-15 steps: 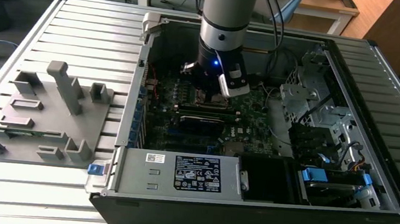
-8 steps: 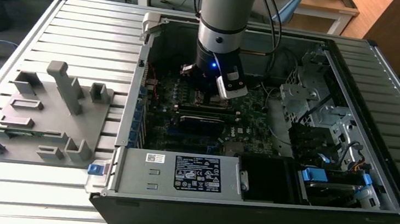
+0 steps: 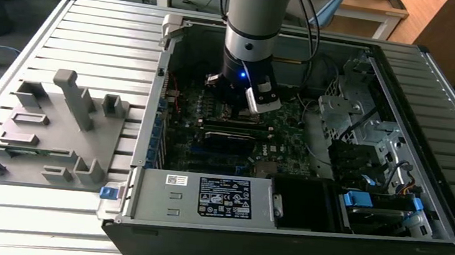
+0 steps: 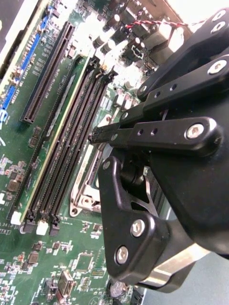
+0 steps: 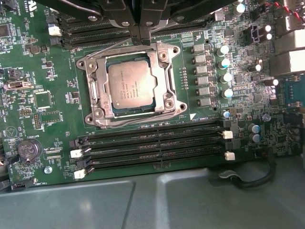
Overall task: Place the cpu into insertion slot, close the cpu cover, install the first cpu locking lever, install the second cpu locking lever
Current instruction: 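Install the second cpu locking lever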
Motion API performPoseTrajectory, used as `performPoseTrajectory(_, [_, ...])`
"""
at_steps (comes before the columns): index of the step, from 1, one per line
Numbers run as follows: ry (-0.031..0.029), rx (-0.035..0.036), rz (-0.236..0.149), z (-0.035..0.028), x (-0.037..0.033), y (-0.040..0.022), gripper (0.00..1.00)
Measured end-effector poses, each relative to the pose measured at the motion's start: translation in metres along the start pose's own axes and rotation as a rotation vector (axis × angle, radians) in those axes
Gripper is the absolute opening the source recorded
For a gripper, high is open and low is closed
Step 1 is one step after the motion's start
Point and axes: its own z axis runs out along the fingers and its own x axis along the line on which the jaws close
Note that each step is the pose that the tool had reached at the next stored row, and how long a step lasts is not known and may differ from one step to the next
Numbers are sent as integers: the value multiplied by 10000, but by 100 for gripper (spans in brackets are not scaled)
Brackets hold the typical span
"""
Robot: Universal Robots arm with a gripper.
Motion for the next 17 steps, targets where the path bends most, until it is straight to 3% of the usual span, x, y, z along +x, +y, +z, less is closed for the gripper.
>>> performPoseTrajectory(17, [-4, -1, 1, 13, 24, -5, 11])
